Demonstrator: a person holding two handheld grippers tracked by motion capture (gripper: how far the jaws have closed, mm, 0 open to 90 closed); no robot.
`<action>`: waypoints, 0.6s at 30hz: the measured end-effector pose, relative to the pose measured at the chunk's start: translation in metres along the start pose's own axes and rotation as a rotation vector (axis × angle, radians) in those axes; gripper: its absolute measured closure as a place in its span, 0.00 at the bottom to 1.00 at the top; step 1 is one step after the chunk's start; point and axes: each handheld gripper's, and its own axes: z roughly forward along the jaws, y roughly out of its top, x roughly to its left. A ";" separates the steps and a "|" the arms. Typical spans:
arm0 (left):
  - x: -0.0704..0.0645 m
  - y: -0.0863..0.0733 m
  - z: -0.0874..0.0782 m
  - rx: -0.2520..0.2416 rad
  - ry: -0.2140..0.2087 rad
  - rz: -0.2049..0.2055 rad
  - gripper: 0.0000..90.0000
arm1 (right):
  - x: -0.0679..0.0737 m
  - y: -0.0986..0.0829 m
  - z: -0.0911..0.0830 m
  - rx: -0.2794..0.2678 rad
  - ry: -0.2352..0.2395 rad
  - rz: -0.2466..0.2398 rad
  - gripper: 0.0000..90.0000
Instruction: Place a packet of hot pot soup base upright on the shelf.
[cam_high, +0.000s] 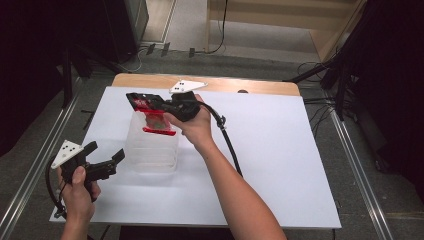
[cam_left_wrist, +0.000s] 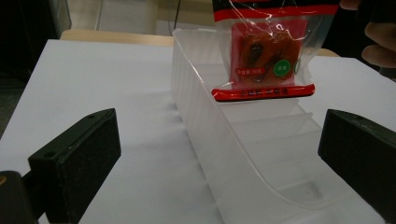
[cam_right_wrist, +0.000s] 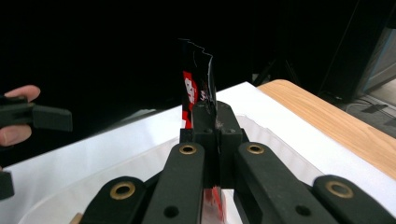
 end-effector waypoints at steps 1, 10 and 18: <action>0.000 0.000 0.000 0.000 0.000 0.000 0.00 | 0.000 -0.001 0.002 0.002 0.003 0.004 1.00; -0.001 -0.001 0.002 0.006 -0.004 0.004 0.00 | -0.003 -0.006 0.015 0.012 0.016 0.005 1.00; -0.001 -0.001 0.002 0.011 -0.007 0.006 0.00 | -0.001 -0.023 0.021 0.076 0.042 0.002 0.98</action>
